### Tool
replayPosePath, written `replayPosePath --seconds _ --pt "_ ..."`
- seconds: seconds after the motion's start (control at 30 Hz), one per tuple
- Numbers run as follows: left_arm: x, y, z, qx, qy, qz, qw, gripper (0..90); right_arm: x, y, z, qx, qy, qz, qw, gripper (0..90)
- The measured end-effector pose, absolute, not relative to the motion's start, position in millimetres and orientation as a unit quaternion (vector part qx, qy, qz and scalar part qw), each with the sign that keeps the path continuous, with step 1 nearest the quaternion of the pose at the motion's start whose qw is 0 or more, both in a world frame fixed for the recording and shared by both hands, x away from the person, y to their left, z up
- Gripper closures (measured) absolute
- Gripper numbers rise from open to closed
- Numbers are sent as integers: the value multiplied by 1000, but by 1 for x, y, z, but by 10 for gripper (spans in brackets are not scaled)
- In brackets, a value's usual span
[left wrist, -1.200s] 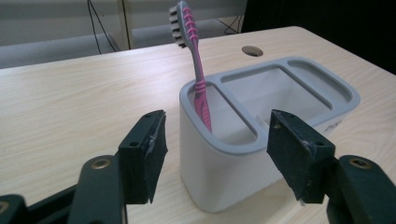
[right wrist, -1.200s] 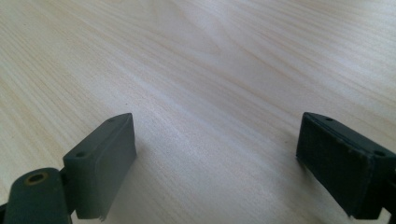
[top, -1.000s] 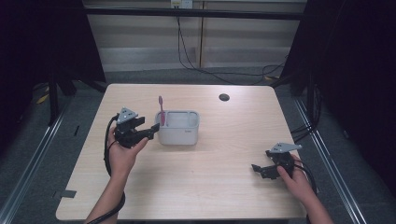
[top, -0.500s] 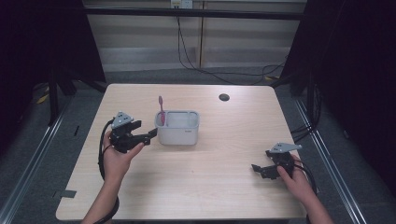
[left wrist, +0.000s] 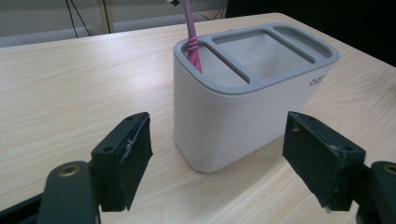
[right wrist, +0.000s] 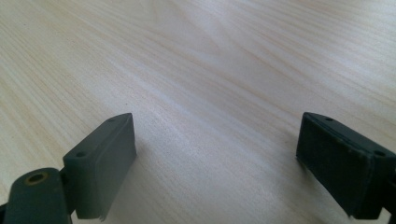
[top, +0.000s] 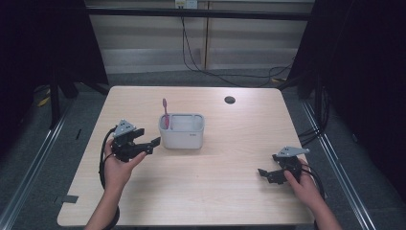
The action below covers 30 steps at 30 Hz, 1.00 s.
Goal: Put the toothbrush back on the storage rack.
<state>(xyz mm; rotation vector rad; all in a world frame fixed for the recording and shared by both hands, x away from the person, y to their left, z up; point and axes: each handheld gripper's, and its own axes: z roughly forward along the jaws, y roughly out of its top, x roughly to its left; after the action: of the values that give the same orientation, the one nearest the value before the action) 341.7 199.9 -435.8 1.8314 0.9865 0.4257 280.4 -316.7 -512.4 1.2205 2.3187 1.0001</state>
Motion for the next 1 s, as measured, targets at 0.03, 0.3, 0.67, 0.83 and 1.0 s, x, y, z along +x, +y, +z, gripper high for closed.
replayPosePath --seconds 0.03,0.3,0.67,0.83,1.0 --pt "341 200 -437 752 407 174 488 236 280 -317 -512 429 815 352 168 113" --pt "338 204 -446 755 411 169 482 237 280 -317 -512 429 815 352 168 113" --pt "335 210 -453 754 417 167 480 237 280 -317 -512 429 815 351 168 113" --pt "334 212 -455 756 415 164 478 237 280 -317 -512 429 815 351 168 113" --pt "334 215 -459 756 418 157 478 231 280 -317 -512 429 815 352 168 113"
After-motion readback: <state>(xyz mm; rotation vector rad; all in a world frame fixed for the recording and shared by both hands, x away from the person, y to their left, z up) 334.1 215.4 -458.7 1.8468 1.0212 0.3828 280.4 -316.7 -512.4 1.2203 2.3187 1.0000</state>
